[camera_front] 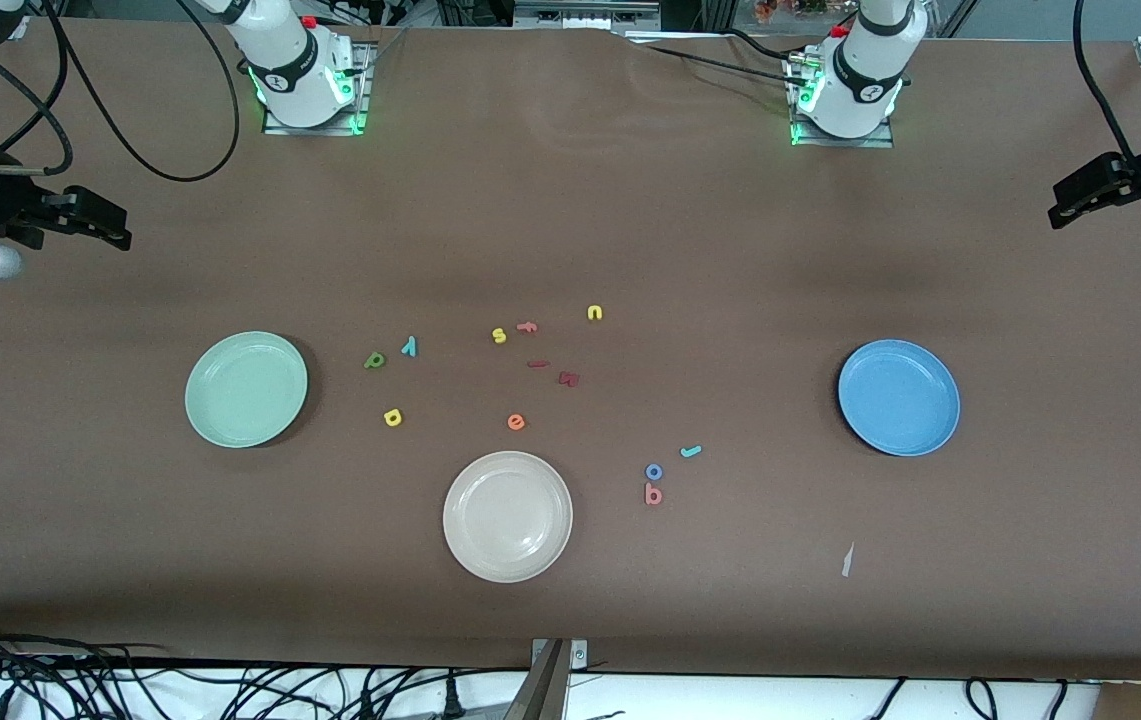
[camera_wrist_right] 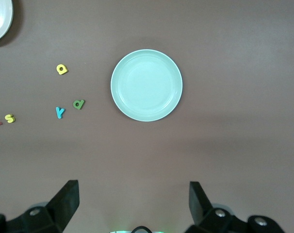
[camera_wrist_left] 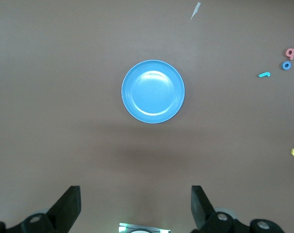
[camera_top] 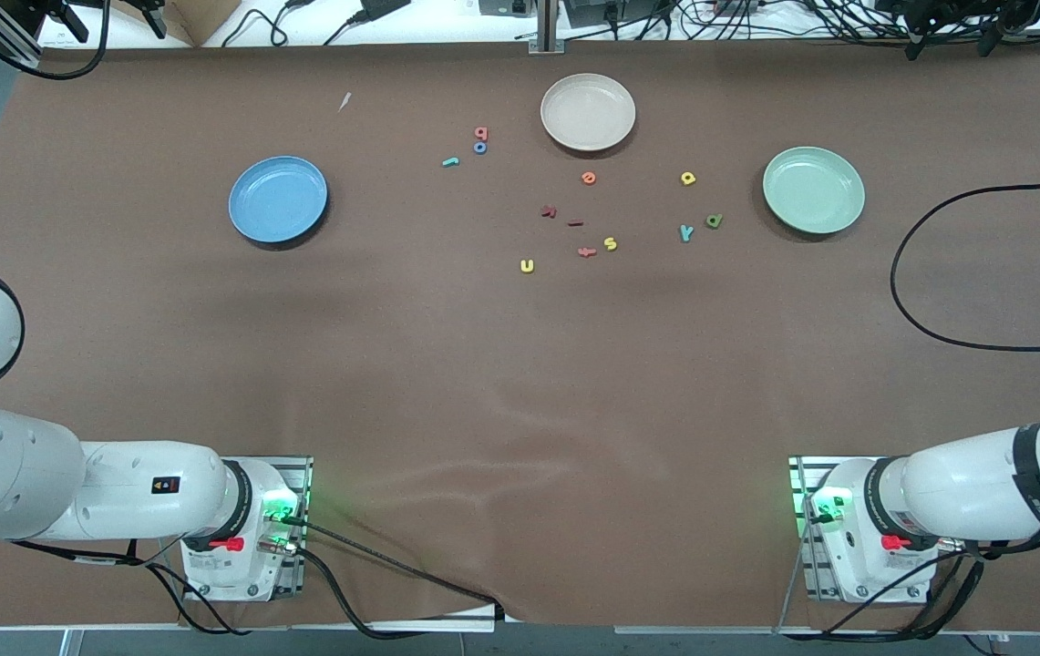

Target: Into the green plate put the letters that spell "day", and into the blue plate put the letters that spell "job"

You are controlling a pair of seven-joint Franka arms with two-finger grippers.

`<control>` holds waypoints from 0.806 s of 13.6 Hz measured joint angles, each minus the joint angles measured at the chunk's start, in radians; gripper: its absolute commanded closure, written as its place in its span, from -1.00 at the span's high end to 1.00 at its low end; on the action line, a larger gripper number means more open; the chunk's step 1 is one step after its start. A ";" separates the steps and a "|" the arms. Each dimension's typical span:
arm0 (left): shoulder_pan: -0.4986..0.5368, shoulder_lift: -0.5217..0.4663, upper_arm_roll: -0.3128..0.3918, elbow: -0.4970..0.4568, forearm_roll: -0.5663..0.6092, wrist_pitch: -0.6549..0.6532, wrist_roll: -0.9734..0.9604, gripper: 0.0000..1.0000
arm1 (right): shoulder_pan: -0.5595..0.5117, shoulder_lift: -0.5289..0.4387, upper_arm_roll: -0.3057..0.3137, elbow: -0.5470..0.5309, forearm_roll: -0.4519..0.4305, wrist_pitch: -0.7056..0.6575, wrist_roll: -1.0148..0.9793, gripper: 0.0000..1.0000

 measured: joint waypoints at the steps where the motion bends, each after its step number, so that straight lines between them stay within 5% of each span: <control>1: 0.000 0.000 0.000 0.000 -0.003 0.000 0.000 1.00 | 0.000 0.000 0.000 0.000 0.000 0.000 0.000 1.00; 11: 0.028 0.000 0.009 0.000 -0.064 0.000 -0.001 1.00 | 0.000 0.000 0.000 0.000 0.000 0.000 0.000 1.00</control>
